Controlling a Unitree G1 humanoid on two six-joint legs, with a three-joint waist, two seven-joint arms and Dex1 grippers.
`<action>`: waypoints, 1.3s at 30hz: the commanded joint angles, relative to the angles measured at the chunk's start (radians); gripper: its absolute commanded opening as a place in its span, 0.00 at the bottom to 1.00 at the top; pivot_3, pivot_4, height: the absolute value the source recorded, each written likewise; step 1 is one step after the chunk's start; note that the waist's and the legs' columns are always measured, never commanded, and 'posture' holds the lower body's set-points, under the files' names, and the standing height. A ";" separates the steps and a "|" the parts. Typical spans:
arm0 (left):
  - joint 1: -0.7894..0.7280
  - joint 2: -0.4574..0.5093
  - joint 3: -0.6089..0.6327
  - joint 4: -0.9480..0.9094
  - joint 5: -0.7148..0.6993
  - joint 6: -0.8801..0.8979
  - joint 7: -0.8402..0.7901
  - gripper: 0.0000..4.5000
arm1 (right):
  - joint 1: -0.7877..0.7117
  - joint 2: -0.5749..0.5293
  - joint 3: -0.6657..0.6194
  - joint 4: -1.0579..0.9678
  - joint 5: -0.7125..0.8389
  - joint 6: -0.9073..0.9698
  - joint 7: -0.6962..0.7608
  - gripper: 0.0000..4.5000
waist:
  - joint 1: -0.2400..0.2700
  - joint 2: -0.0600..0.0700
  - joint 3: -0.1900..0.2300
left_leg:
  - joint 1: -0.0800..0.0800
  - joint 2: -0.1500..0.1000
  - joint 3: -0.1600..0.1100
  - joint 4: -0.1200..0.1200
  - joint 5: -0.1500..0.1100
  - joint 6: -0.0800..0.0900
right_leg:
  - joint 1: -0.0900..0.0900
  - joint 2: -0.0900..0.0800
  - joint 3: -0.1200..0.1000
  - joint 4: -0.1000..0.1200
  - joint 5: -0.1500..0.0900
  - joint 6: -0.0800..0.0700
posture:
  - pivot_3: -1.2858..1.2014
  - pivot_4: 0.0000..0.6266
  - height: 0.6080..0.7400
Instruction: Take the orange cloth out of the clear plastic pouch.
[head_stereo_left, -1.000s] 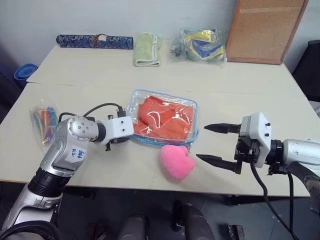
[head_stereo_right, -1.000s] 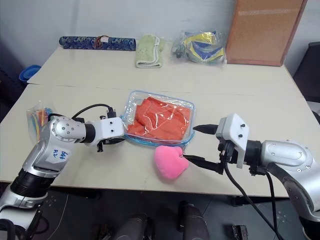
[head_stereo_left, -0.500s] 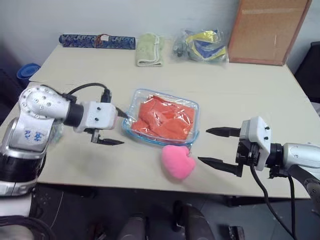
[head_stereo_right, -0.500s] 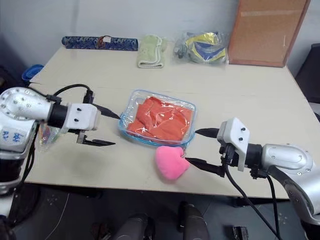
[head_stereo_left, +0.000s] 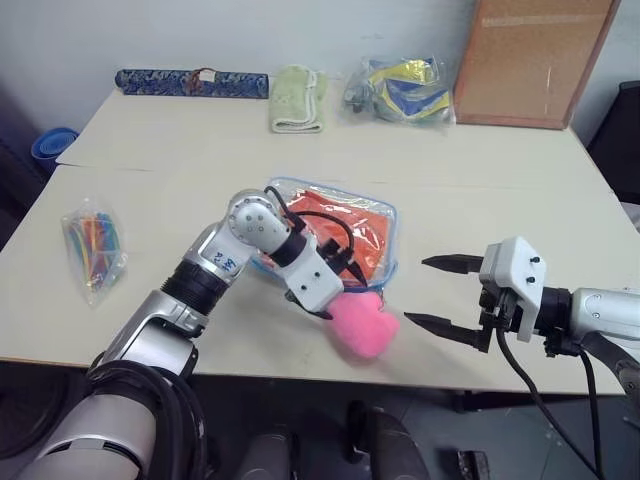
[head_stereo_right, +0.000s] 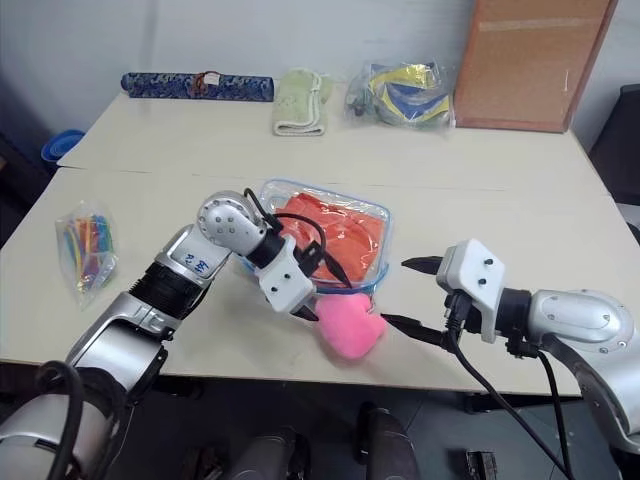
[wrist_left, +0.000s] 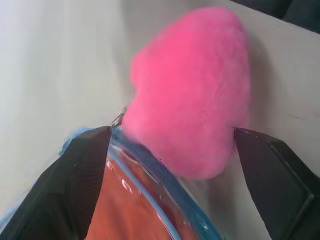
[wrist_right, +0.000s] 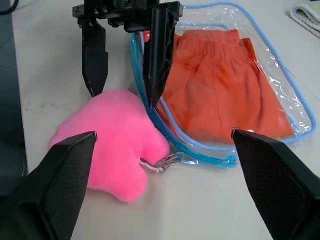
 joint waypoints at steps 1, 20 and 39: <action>0.005 -0.017 -0.009 0.009 -0.008 -0.058 0.020 0.92 | -0.010 0.004 0.021 0.009 -0.041 -0.033 -0.011 1.00 | 0.000 0.000 0.000 | 0.000 0.000 -0.001 0.000 0.000 0.000 | 0.000 0.000 0.000 0.000 0.000 0.000 | 0.52 0.24 1.00; 0.073 0.047 -0.011 -0.088 -0.034 0.006 0.011 0.01 | -0.363 0.108 0.387 0.477 -0.445 -0.411 0.087 1.00 | -0.012 0.000 0.000 | -0.001 0.000 -0.002 0.000 0.000 0.001 | 0.000 0.000 -0.002 -0.001 0.000 0.000 | 0.52 0.24 1.00; 0.085 0.062 -0.014 -0.137 -0.032 0.046 0.038 0.00 | -0.407 0.180 0.437 0.588 -0.552 -0.524 0.143 0.31 | -0.013 0.000 0.000 | -0.001 0.000 -0.001 0.000 0.000 0.001 | 0.000 -0.001 -0.003 0.000 0.000 0.000 | 0.52 0.24 1.00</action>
